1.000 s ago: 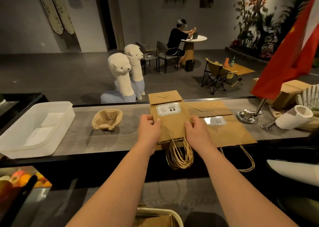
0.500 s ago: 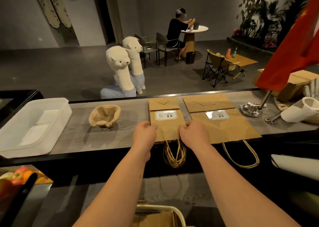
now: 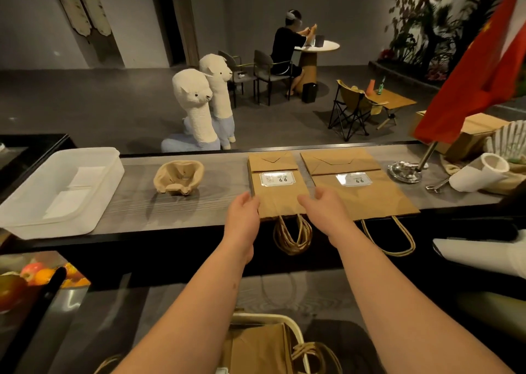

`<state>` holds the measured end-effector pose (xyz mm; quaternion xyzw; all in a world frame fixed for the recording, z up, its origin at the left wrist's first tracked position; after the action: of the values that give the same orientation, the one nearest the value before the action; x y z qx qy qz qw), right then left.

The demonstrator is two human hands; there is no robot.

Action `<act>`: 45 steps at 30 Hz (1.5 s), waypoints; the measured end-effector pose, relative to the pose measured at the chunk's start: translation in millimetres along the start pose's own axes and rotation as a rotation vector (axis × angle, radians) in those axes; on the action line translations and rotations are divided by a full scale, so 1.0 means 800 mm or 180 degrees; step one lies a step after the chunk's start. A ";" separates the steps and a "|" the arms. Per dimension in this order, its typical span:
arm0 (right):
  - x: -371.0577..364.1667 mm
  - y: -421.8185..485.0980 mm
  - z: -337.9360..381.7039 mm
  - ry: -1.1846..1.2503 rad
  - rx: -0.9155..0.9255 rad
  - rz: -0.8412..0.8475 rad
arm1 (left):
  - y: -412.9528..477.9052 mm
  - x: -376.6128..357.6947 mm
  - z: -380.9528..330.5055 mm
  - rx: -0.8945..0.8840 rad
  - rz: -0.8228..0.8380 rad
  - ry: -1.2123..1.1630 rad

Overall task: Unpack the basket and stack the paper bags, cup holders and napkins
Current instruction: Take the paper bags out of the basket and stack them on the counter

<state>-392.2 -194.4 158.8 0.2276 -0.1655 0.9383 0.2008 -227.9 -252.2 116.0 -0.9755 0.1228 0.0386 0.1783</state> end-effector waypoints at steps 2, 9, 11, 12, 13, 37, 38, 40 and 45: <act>0.002 -0.019 -0.002 -0.0129 0.0226 -0.0227 | -0.014 0.023 0.000 -0.0127 -0.0232 0.0126; -0.053 -0.167 -0.020 0.0056 0.1696 -0.0605 | -0.109 0.126 0.049 -0.0584 -0.0152 0.0721; -0.109 -0.191 -0.054 -0.0332 0.1533 0.0111 | -0.138 0.160 0.103 -0.0529 -0.0092 0.1245; -0.139 -0.200 -0.077 -0.0710 0.1314 0.0494 | -0.154 0.176 0.132 -0.0454 -0.0082 0.1593; -0.167 -0.207 -0.103 -0.1209 0.1041 0.0802 | -0.168 0.192 0.158 -0.0379 -0.0093 0.2046; -0.163 -0.287 -0.141 -0.0236 0.0311 -0.0474 | -0.283 0.299 0.234 -0.0527 -0.0354 0.2015; -0.160 -0.290 -0.132 -0.0193 0.0438 -0.0468 | -0.283 0.302 0.226 -0.0484 -0.0367 0.1913; -0.152 -0.293 -0.117 -0.0192 0.0656 -0.0496 | -0.283 0.308 0.211 -0.0427 -0.0436 0.1936; -0.146 -0.298 -0.097 -0.0191 0.0972 -0.0086 | -0.285 0.284 0.142 -0.1053 -0.0630 0.3282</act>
<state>-216.9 7.8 87.9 0.2857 -0.0237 0.9425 0.1715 45.8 -56.8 60.2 -0.8899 0.0942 -0.4425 -0.0579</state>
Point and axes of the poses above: each hand's wrist, its own y-axis towards the middle knuckle, its own x-axis out of the back of the hand, z = x × y, the point moved 5 cm from there along y, towards the middle knuckle, and after that the axes turned 4 degrees about z, right-handed, at the moved point
